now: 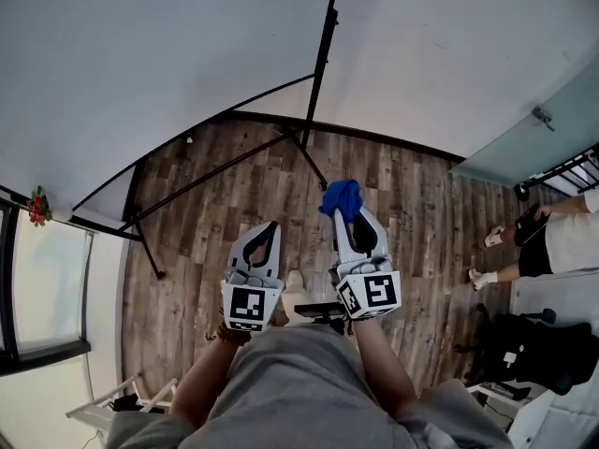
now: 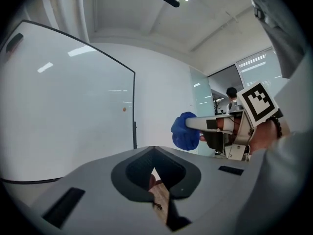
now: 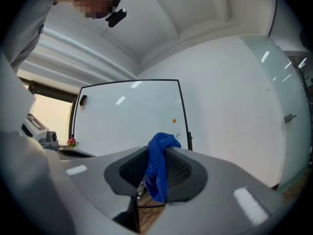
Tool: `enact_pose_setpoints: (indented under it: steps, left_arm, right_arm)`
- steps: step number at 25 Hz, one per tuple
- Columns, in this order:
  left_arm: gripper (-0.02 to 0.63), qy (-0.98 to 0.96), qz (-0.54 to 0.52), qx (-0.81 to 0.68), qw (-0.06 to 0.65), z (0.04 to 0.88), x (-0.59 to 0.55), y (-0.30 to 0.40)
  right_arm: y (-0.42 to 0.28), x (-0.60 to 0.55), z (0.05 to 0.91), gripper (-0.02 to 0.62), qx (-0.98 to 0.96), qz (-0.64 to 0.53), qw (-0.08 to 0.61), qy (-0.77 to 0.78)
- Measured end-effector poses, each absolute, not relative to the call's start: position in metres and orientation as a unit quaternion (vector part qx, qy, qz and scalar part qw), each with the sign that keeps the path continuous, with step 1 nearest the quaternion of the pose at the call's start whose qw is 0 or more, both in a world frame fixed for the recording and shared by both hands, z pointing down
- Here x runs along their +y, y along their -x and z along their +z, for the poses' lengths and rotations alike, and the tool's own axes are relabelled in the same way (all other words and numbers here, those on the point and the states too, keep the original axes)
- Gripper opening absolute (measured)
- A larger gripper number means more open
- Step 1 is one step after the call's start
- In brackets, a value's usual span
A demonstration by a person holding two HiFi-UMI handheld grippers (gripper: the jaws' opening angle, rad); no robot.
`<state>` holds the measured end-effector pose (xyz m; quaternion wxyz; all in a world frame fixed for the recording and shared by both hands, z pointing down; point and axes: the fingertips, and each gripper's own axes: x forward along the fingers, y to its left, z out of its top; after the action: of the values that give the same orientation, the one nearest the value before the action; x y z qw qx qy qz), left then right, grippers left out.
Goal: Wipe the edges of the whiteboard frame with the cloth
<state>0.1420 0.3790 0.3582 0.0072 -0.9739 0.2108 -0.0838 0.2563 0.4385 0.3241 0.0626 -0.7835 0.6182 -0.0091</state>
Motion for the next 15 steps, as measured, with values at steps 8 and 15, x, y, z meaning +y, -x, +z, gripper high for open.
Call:
enact_pose_setpoints:
  steps: [8,15]
  left_arm:
    - [0.006,0.966,-0.082,0.245,-0.002,0.360,0.322,-0.217]
    - [0.006,0.962,-0.093,0.257,-0.020,0.378,0.262,-0.258]
  right_arm:
    - [-0.351,0.384,0.351,0.101,0.620,-0.046,0.066,0.780]
    - [-0.404,0.329,0.377,0.101,0.619,-0.081,0.045,0.780]
